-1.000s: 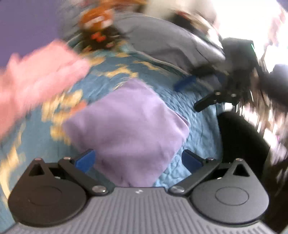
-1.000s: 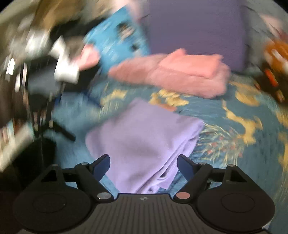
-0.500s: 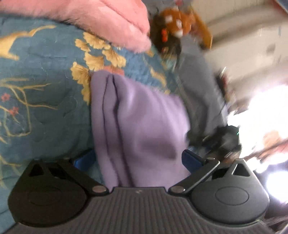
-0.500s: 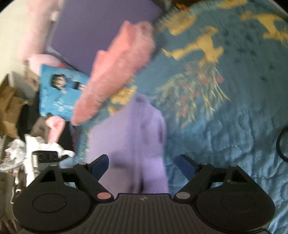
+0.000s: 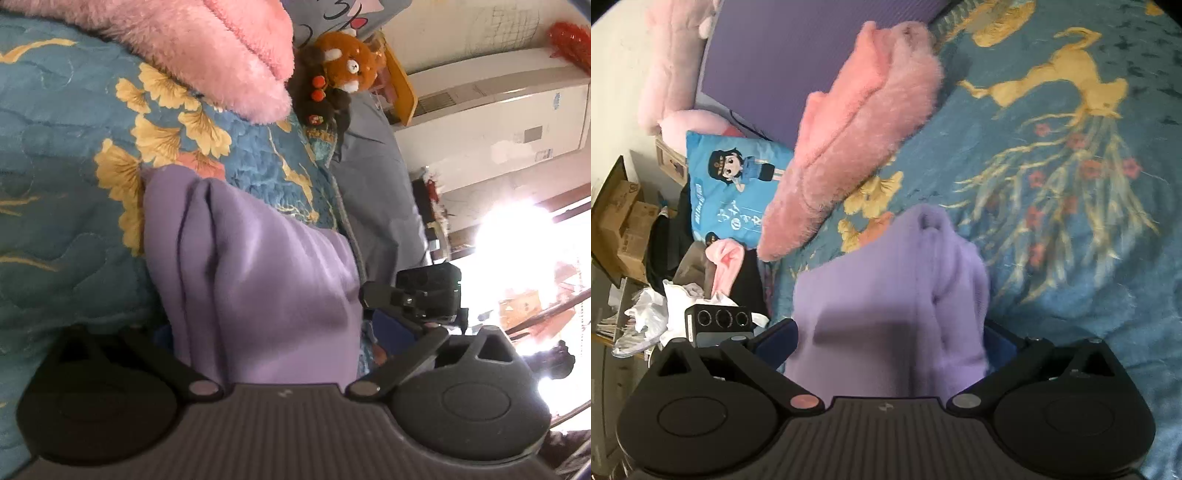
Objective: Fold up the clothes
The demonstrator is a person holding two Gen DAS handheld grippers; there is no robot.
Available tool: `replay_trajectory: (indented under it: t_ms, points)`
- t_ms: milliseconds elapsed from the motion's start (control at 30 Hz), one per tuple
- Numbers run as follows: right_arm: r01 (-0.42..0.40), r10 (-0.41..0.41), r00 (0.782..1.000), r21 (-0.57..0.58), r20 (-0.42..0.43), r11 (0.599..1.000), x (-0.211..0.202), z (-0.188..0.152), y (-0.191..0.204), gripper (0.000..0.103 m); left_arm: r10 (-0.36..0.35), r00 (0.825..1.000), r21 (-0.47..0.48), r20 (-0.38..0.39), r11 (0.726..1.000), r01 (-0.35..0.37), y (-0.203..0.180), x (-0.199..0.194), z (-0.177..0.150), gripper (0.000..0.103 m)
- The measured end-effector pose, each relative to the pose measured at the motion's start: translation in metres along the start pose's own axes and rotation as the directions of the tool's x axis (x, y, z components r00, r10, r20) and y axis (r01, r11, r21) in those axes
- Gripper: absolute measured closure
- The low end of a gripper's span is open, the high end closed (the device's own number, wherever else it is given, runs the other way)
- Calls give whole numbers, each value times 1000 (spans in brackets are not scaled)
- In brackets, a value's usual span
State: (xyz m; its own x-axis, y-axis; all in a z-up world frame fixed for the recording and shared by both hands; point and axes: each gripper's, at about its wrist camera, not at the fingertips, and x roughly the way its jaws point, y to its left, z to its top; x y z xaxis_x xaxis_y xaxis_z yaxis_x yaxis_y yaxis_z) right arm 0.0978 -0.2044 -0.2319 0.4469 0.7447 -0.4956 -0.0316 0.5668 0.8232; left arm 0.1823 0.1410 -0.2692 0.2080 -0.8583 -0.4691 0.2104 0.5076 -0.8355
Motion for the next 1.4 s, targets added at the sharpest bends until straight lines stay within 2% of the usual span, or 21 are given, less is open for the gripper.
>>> replay_trajectory:
  t_ms: [33, 67, 100, 133, 233, 333, 533, 633, 767, 933, 1000, 1067, 1267, 1300, 1333, 1400]
  points:
    - [27, -27, 1000, -12, 5, 1000, 3, -2, 5, 5, 37, 999, 27, 2, 999, -37, -6, 3, -1, 3]
    - [57, -56, 998, -26, 9, 998, 5, -3, 9, 10, 85, 996, 51, 10, 995, -86, -13, 6, -2, 12]
    - [86, -86, 996, -47, 11, 995, 4, -5, 14, 19, 140, 990, 68, 26, 988, -141, -20, 7, -4, 16]
    - [92, -91, 996, -53, 16, 994, 1, -6, 16, 28, 163, 986, 78, 37, 983, -166, -26, 7, -6, 17]
    - [100, -98, 995, -67, 36, 993, -8, -12, 21, 40, 227, 971, 112, 69, 966, -234, -44, 5, -14, 26]
    - [138, -129, 989, -143, 67, 980, -14, -22, 37, 45, 294, 951, 194, 94, 932, -307, -68, -6, -25, 33]
    - [197, -166, 978, -301, 125, 933, -31, -33, 80, 49, 416, 895, 356, 160, 821, -446, -126, -18, -38, 38]
    - [219, -172, 971, -337, 163, 916, -35, -29, 100, 50, 441, 878, 380, 183, 793, -477, -145, -27, -28, 38]
    - [223, -164, 968, -352, 190, 909, -35, -6, 129, 50, 448, 868, 381, 213, 780, -497, -167, -49, 0, 38]
    - [194, -137, 975, -370, 173, 909, -12, 45, 173, 50, 478, 834, 350, 275, 758, -551, -179, -92, 50, 38]
    - [186, -132, 978, -389, 160, 903, 8, 66, 194, 50, 501, 813, 317, 297, 751, -579, -176, -113, 75, 37]
    - [176, -127, 981, -405, 144, 897, 36, 90, 215, 50, 537, 784, 291, 312, 731, -617, -169, -134, 102, 37]
    - [141, -118, 990, -380, 83, 914, 123, 162, 257, 50, 650, 677, 221, 345, 645, -731, -139, -176, 190, 38]
    - [139, -121, 990, -375, 72, 917, 138, 174, 264, 50, 659, 670, 214, 342, 640, -738, -130, -179, 205, 37]
    - [145, -132, 989, -371, 61, 917, 152, 185, 269, 50, 660, 674, 209, 332, 645, -735, -120, -182, 218, 37]
    - [167, -164, 986, -372, 41, 913, 180, 203, 274, 50, 677, 665, 174, 316, 647, -742, -99, -184, 242, 37]
